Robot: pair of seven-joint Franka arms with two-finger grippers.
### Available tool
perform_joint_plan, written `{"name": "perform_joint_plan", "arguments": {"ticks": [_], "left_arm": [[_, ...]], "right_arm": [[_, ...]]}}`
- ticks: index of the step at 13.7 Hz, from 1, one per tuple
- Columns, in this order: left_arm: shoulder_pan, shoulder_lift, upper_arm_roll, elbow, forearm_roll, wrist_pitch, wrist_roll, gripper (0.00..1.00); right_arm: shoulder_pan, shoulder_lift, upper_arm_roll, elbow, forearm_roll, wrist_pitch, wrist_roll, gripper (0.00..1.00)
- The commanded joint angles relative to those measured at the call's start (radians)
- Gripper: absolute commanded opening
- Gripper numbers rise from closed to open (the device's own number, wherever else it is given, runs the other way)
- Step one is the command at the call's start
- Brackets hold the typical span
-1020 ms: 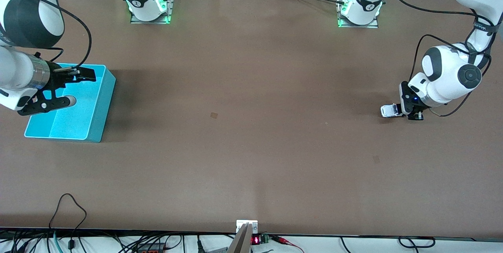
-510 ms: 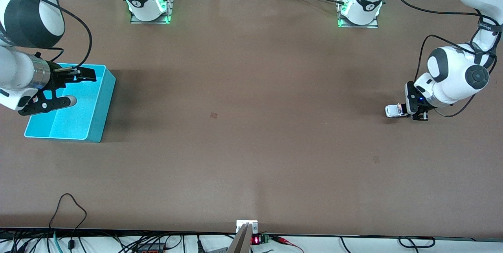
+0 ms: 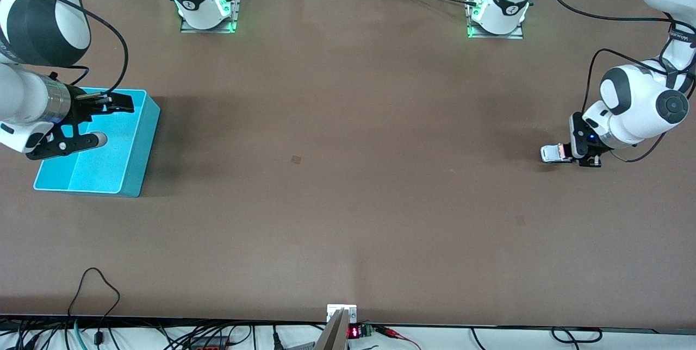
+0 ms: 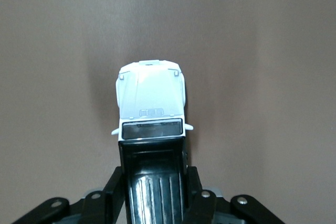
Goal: Wind and store white jeep toy
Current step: 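Open the left gripper and release the jeep to roll forward, then withdraw the left gripper while the jeep rolls toward the table middle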
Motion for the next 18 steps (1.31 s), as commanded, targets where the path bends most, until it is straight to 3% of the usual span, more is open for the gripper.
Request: {"name": "perform_joint_plan", "arguments": {"ticks": [1, 5, 6, 7, 8, 13, 15, 18], "left_arm": [[0.033, 0.162, -0.006, 0.070, 0.033, 0.062, 0.034, 0.23], [0.053, 0.161, -0.008, 0.070, 0.033, 0.061, 0.034, 0.24], [0.053, 0.151, -0.009, 0.068, 0.031, 0.058, 0.033, 0.33], [0.054, 0.133, -0.030, 0.070, 0.030, 0.052, 0.033, 0.56], [0.068, 0.097, -0.053, 0.070, 0.028, 0.021, 0.033, 1.00], [0.070, -0.052, -0.150, 0.171, 0.018, -0.345, 0.028, 1.00], [0.065, -0.086, -0.176, 0.183, 0.016, -0.410, 0.026, 1.00], [0.062, -0.089, -0.216, 0.183, -0.022, -0.403, 0.019, 1.00]], "right_arm": [[0.000, -0.005, 0.004, 0.004, 0.004, -0.010, 0.006, 1.00], [0.002, -0.006, 0.007, 0.004, 0.007, -0.010, 0.006, 1.00], [0.002, -0.005, 0.007, 0.004, 0.007, -0.010, 0.006, 1.00], [0.002, -0.006, 0.005, 0.004, 0.006, -0.010, 0.006, 1.00], [0.002, -0.005, 0.005, 0.004, 0.006, -0.010, 0.006, 1.00], [0.002, -0.005, 0.007, 0.004, 0.007, -0.010, 0.006, 1.00], [0.000, -0.005, 0.007, 0.004, 0.007, -0.010, 0.006, 1.00], [0.000, -0.005, 0.007, 0.004, 0.007, -0.010, 0.006, 1.00]]}}
